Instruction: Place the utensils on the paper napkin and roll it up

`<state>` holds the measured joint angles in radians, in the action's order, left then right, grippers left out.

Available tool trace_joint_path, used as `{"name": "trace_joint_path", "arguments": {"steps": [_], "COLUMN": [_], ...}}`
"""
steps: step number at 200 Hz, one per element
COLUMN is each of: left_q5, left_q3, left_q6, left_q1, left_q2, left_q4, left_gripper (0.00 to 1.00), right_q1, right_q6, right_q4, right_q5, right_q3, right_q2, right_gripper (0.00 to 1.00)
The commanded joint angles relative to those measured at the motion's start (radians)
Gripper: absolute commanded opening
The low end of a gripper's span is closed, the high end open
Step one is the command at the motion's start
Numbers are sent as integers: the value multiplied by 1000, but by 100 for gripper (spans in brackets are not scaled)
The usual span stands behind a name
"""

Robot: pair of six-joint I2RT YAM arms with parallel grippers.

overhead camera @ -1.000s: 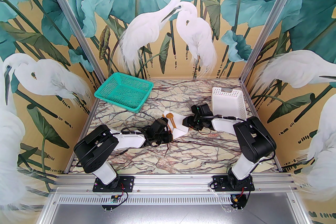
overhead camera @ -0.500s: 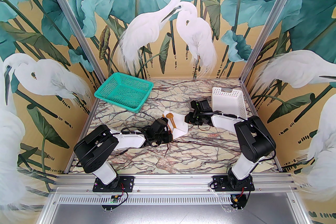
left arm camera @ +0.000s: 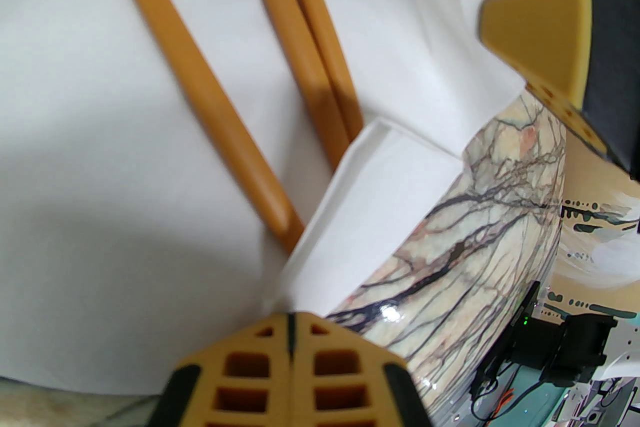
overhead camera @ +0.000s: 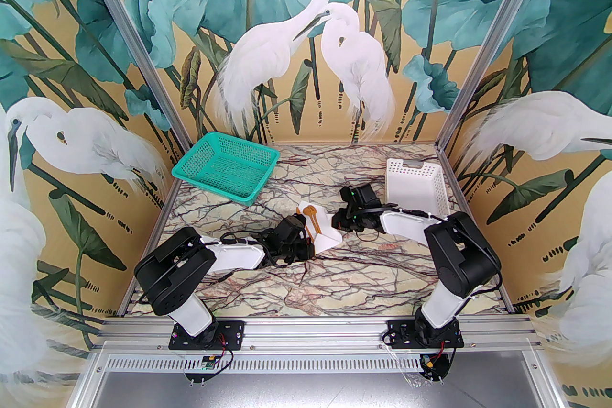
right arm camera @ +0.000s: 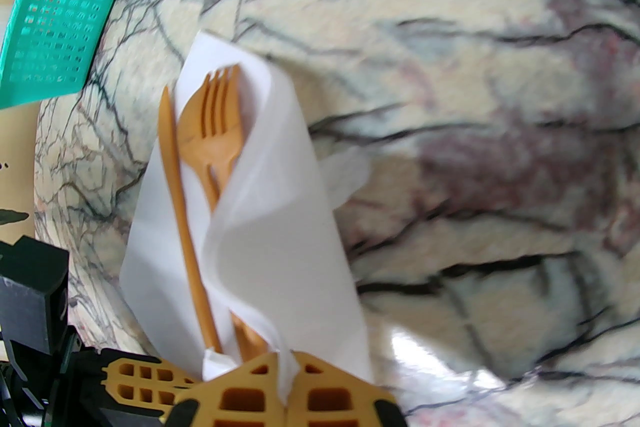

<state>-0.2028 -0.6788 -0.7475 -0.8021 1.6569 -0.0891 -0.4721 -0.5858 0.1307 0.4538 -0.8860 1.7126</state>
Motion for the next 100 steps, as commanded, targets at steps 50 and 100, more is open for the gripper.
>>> {"name": "trace_joint_path", "arguments": {"steps": [50,100], "left_q5": [31,29], "left_q3": [-8,-11], "left_q6": [5,5], "left_q1": [-8,-8], "left_q2": [11,13], "left_q4": [106,106], "left_gripper": [0,0], "right_q1": [-54,-82], "right_q6": [-97,-152], "right_q4": [-29,-62], "right_q5": [25,28], "right_q3": [-22,-30], "right_q2": [-33,-30], "right_gripper": [6,6]}}
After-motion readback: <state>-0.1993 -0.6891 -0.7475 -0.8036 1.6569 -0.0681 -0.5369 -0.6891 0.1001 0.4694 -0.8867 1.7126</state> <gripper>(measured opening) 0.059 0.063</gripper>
